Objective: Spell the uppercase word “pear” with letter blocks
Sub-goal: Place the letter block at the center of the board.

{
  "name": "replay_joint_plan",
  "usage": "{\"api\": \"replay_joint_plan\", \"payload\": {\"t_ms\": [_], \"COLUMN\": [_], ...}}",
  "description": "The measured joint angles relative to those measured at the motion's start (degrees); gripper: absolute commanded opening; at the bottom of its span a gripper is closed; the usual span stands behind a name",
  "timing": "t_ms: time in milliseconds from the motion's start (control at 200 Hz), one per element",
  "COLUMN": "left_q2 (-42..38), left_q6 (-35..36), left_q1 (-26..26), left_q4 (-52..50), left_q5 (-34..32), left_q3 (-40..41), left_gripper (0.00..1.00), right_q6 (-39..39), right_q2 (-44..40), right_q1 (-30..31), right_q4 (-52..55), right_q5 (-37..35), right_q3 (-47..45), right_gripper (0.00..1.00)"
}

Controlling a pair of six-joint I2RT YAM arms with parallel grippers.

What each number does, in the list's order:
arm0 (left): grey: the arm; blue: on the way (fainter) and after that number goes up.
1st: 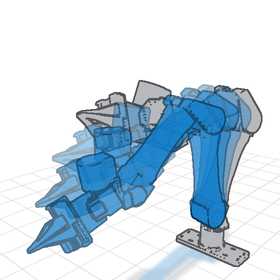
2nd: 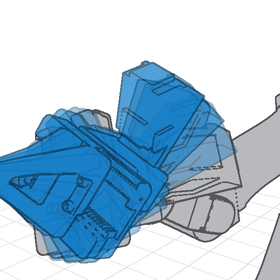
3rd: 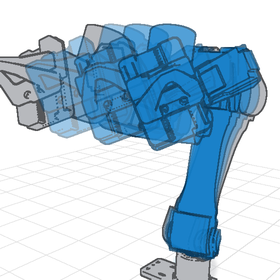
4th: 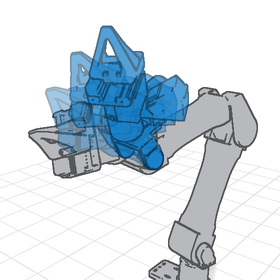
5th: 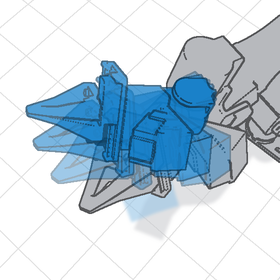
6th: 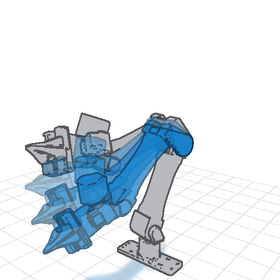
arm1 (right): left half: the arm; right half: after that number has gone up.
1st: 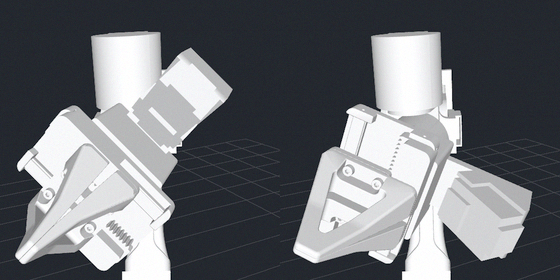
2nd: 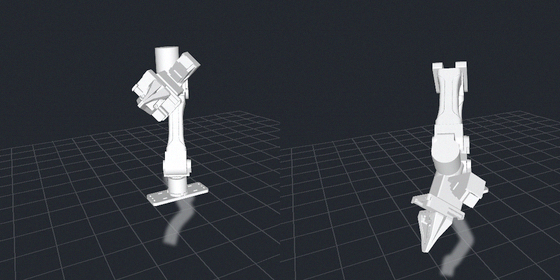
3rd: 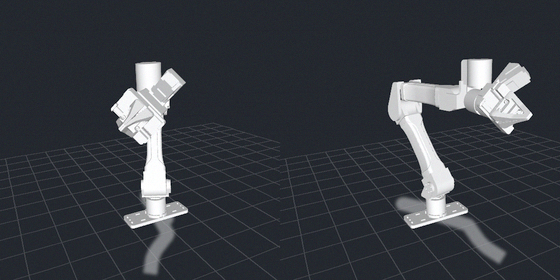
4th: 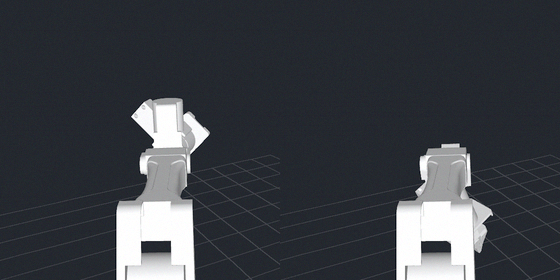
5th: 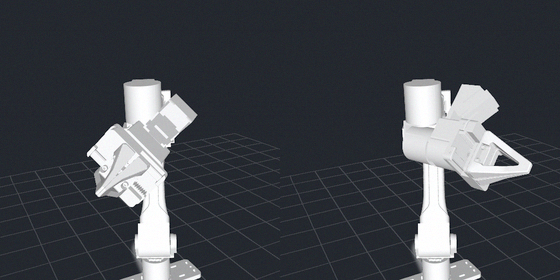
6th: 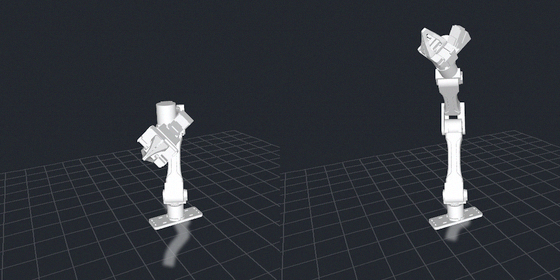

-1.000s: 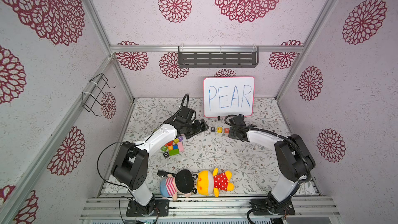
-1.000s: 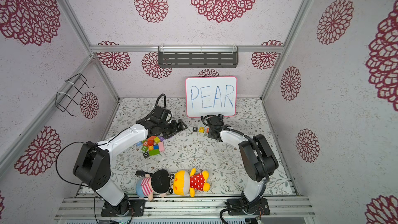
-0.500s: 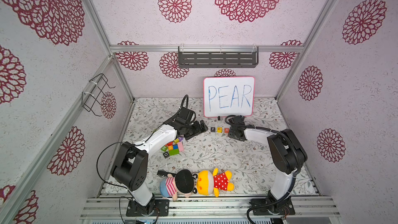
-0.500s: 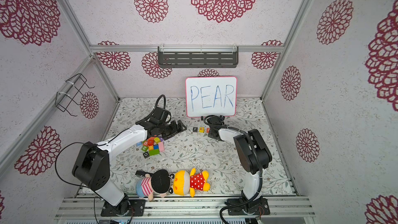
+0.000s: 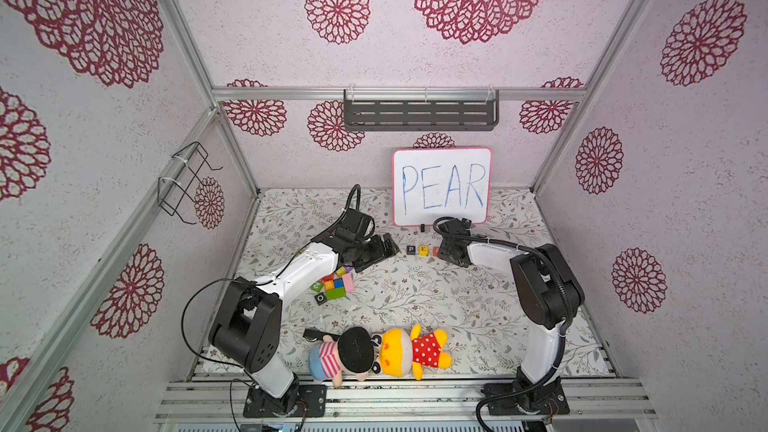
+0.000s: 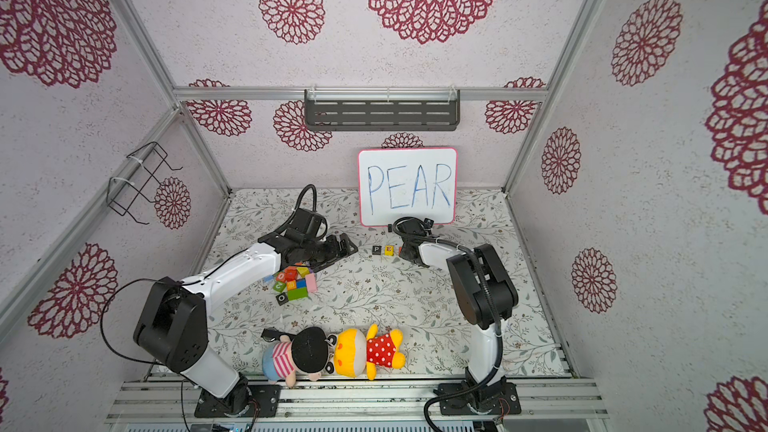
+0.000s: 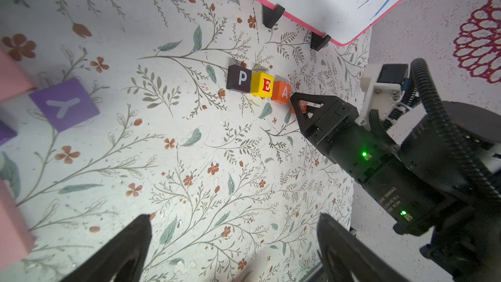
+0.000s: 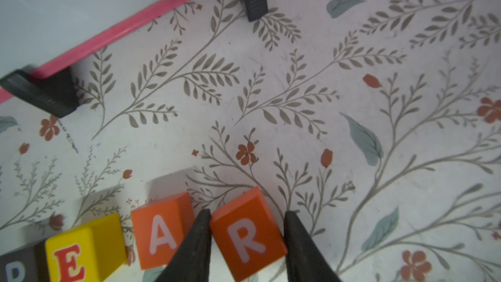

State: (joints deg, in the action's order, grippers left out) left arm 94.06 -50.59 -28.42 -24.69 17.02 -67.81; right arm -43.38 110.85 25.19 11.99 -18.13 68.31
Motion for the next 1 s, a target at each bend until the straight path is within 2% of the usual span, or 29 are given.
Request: {"api": "replay_joint_plan", "payload": {"t_ms": [711, 1001], "left_q2": [-1.9, -2.5], "left_q6": [0.0, 0.0], "left_q1": [0.4, 0.5], "left_q4": [0.5, 0.5], "left_q5": [-1.1, -1.0], "left_q3": [2.9, 3.6], "left_gripper": [0.98, 0.98], "right_q6": [-8.7, -9.3], "right_q2": [3.2, 3.9], "right_q1": [-0.8, -0.8], "right_q4": [6.4, 7.9], "right_q5": [-3.0, -3.0], "right_q3": [5.4, 6.8], "right_gripper": [0.23, 0.26]}}
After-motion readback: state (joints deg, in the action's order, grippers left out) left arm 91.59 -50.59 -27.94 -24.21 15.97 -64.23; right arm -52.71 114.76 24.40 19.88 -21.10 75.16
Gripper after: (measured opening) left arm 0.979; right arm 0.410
